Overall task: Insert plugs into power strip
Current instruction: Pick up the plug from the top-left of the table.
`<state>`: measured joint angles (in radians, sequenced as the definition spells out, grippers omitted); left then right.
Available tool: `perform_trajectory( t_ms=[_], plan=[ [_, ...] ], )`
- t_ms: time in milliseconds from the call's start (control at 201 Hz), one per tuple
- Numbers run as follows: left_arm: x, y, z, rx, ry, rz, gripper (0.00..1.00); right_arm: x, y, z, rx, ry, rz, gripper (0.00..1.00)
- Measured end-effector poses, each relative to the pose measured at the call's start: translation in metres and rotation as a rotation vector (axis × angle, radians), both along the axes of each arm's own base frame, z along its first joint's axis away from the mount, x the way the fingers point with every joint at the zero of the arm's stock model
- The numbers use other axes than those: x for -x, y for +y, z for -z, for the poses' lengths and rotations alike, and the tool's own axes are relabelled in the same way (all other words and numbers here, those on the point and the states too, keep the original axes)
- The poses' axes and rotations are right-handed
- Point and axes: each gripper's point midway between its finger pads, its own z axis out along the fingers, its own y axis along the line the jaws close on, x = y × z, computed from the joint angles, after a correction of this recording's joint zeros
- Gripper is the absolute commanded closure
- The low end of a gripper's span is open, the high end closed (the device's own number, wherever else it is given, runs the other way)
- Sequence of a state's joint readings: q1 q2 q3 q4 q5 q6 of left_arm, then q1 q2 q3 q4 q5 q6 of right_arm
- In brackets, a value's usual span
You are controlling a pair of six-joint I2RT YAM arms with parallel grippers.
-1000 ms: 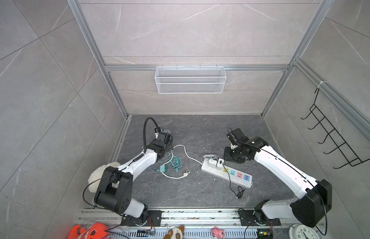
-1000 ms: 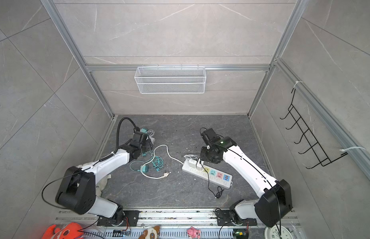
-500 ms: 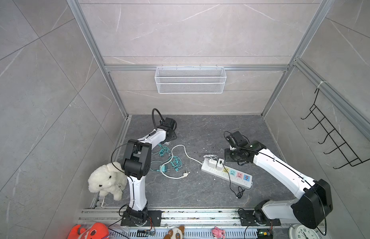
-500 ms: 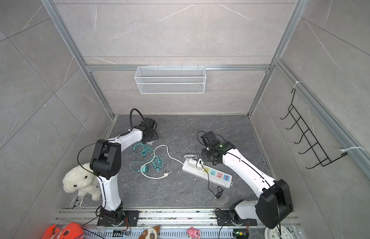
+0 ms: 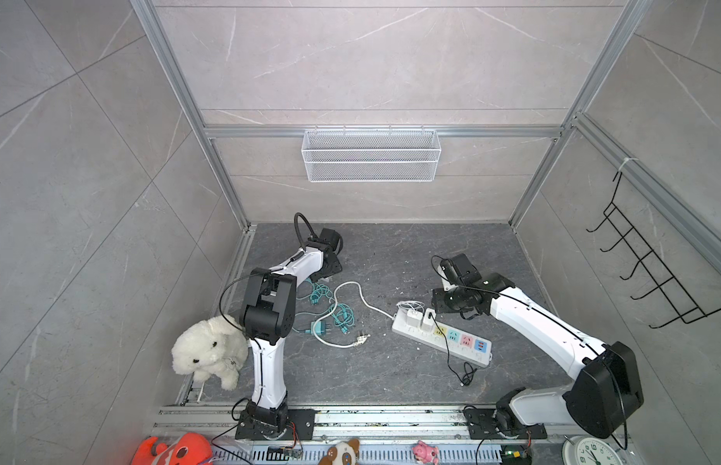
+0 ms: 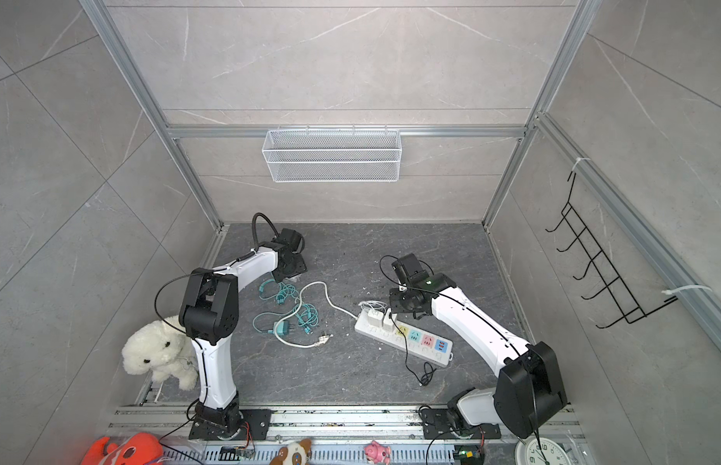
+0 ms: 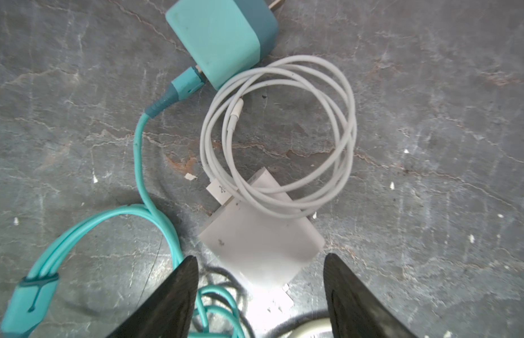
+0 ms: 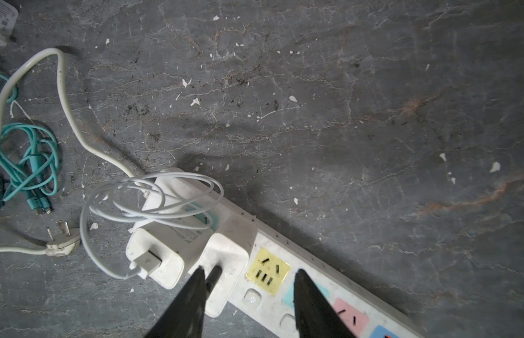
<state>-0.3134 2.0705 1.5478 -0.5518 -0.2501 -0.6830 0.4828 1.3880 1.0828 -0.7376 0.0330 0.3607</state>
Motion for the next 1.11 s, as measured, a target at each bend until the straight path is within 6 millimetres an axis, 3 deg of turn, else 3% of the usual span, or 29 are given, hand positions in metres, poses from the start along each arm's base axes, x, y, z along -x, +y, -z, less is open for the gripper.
perform_trajectory(
  t_ms=[224, 1110],
  plan=[
    [-0.015, -0.002, 0.006, 0.013, -0.003, -0.026, 0.29, 0.002, 0.001, 0.006, -0.009, 0.010, -0.020, 0.49],
    [-0.014, 0.007, 0.022, 0.027, 0.054, -0.067, 0.31, 0.005, 0.007, 0.011, -0.050, 0.026, -0.057, 0.49]
  ],
)
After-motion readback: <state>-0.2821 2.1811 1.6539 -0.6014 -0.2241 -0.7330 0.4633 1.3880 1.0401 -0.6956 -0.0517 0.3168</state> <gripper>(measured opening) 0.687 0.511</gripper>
